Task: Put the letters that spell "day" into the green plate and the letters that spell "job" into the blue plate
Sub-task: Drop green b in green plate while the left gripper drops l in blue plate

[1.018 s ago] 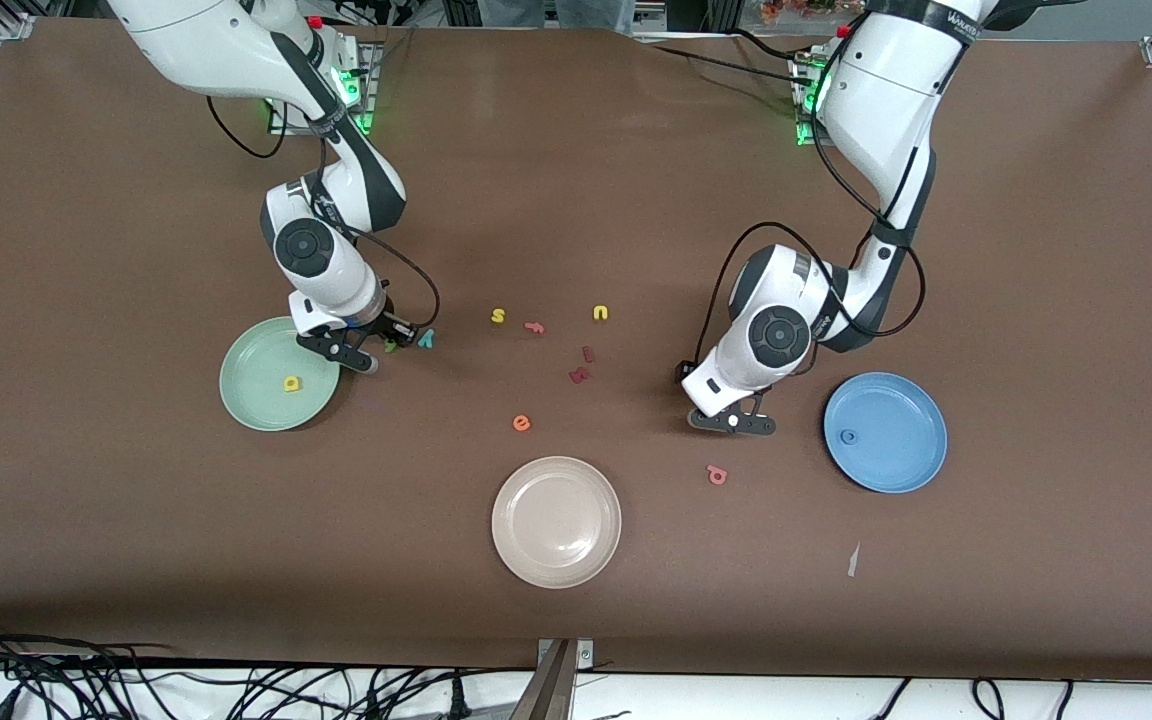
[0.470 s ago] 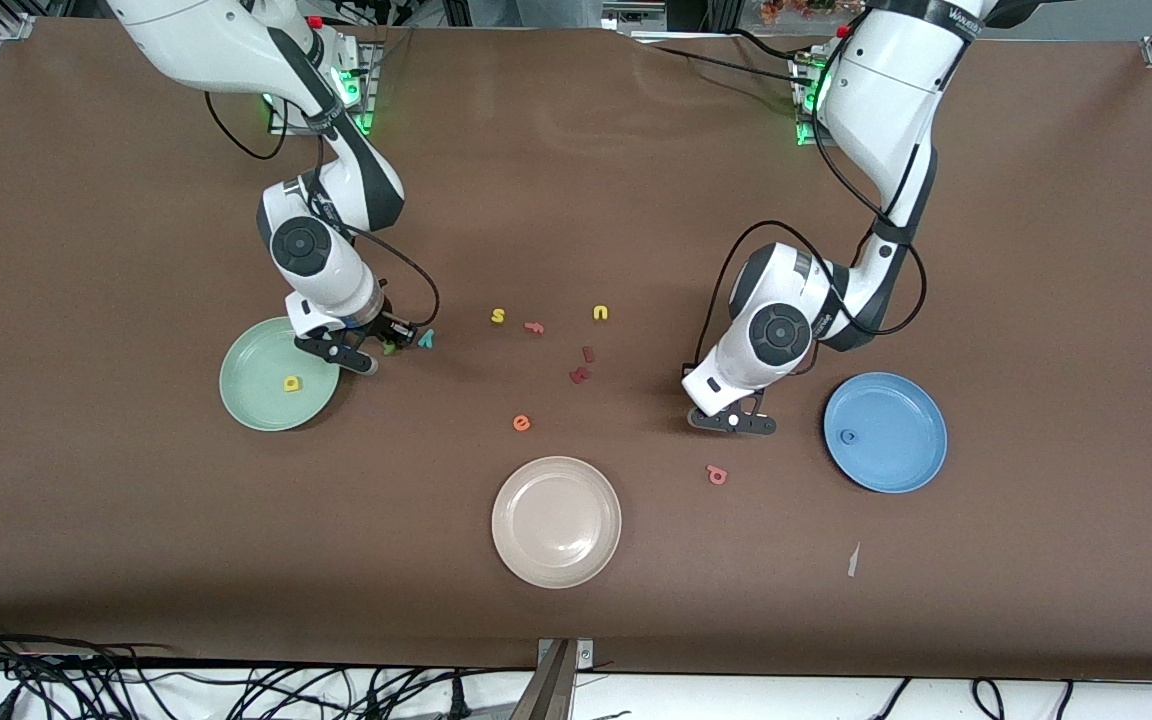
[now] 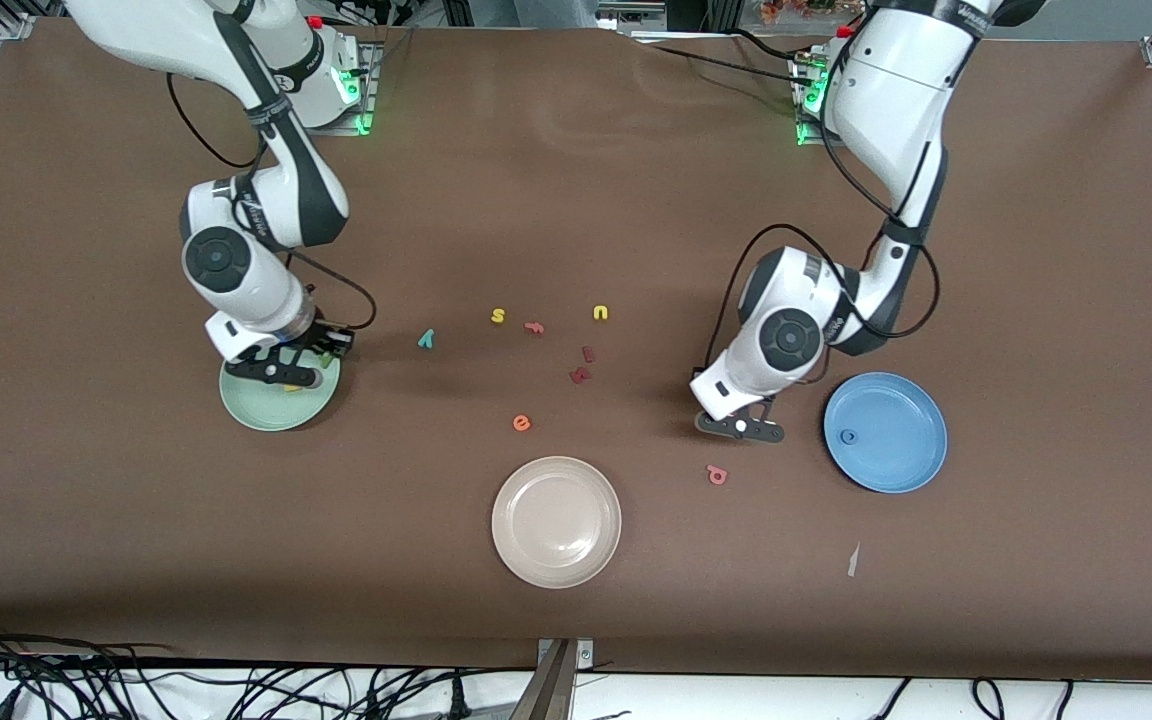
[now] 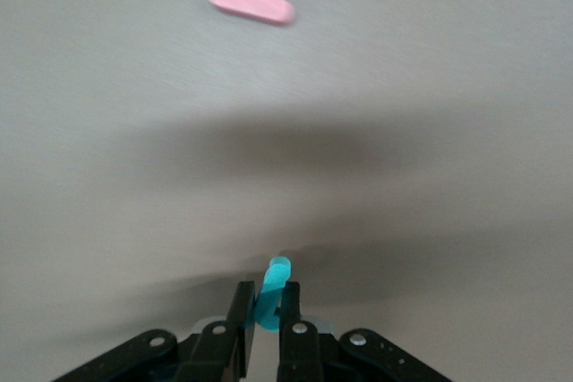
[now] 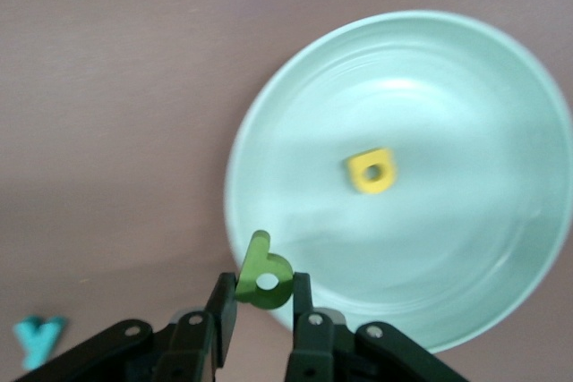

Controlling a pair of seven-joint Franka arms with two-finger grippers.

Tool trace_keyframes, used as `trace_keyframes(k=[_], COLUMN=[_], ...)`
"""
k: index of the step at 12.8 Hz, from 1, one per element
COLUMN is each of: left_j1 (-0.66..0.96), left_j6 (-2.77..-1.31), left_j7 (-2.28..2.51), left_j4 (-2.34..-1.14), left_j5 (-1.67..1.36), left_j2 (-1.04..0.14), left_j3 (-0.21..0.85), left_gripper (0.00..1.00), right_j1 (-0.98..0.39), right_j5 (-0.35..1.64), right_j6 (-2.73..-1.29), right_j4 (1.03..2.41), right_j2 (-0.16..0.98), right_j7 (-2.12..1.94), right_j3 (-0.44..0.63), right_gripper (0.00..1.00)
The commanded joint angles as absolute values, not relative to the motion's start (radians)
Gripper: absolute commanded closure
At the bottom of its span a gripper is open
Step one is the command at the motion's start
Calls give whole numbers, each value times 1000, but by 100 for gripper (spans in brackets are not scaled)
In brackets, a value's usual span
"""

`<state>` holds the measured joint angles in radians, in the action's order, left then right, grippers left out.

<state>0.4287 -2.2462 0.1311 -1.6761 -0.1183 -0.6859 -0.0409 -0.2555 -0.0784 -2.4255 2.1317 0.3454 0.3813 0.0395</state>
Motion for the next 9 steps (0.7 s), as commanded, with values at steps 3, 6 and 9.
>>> trace_keyframes(k=[3, 6, 9], left_j1=[299, 189, 124], left_j6=[-2103, -2103, -2103], left_j7=[-169, -387, -495], left_j4=[-1614, -1608, -1609], left_j5=[-19, 2, -12], left_j2=[-630, -634, -647], left_j3=[-51, -48, -46], left_gripper=[100, 100, 81], right_j1=[-256, -258, -258], right_j5=[-83, -77, -71], right_j6=[-2414, -2414, -2421], right_j4=[2146, 2145, 2141], right_j2=[337, 337, 347], right_j7=[353, 373, 409], right_j3=[46, 38, 19], right_gripper=[51, 44, 44])
